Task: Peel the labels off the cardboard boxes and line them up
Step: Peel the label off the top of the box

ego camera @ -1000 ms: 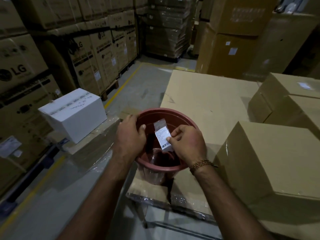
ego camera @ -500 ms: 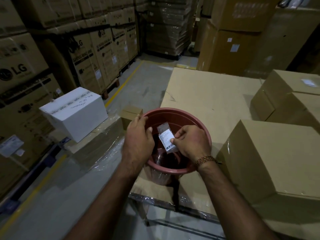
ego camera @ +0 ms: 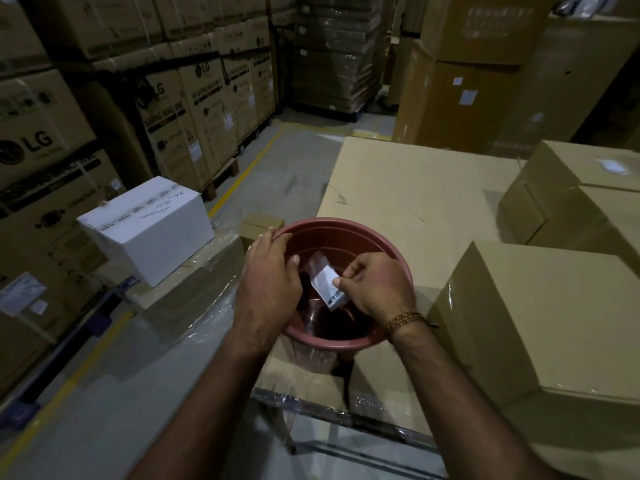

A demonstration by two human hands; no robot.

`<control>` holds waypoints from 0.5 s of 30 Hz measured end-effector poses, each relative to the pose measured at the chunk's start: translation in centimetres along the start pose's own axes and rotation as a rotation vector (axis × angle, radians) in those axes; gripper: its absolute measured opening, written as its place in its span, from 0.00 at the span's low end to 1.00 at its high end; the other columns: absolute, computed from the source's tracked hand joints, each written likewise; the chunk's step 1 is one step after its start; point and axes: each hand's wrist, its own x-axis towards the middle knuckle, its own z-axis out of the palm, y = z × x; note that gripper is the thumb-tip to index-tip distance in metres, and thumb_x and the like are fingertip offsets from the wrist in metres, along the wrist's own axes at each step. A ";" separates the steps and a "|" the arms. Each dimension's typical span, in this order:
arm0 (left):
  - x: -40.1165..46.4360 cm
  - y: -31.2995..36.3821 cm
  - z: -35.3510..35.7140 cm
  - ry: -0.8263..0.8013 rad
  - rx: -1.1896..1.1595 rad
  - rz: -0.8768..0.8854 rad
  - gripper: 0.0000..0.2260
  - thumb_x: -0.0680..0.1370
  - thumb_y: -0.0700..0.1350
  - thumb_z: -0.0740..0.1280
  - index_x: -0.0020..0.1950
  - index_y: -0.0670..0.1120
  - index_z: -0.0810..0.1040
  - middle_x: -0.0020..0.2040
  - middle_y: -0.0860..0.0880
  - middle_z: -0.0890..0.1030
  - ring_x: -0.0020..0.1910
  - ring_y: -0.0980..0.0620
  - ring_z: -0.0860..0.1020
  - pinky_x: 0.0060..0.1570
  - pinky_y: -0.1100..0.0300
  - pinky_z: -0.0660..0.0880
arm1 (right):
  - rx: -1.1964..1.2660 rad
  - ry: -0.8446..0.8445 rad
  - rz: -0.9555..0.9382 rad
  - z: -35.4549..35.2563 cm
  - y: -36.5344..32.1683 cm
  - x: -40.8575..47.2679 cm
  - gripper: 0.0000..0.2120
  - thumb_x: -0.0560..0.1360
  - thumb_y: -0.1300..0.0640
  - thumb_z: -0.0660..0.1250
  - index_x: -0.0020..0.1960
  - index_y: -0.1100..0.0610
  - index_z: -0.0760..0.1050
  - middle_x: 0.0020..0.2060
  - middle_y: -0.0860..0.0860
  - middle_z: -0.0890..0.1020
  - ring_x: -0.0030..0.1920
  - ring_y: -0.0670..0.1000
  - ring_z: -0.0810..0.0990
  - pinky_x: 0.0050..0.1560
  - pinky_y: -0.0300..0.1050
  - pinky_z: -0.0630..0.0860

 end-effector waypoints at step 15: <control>-0.5 1.4 -0.7 -0.011 0.057 0.042 0.21 0.84 0.47 0.65 0.78 0.48 0.72 0.79 0.49 0.69 0.78 0.49 0.66 0.77 0.50 0.63 | -0.052 0.291 -0.074 -2.9 1.5 -0.6 0.07 0.75 0.47 0.78 0.46 0.49 0.84 0.40 0.46 0.87 0.44 0.52 0.85 0.45 0.47 0.83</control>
